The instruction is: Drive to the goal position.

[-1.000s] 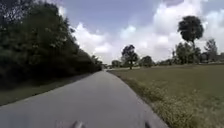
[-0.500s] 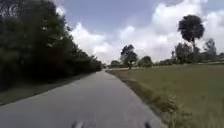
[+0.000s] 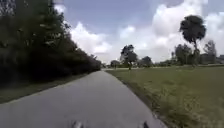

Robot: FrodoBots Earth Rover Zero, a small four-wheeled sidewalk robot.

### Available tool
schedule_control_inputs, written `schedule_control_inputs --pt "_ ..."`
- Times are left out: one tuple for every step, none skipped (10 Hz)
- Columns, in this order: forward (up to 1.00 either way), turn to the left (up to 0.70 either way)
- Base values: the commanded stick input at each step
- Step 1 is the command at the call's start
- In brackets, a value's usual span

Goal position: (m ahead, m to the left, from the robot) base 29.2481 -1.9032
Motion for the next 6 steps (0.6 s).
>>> schedule_control_inputs --pt "0.85 0.0" --pt "0.85 0.0" --pt "0.85 0.0" --pt "0.85 0.0" --pt "0.85 0.04" --pt "0.85 0.3"
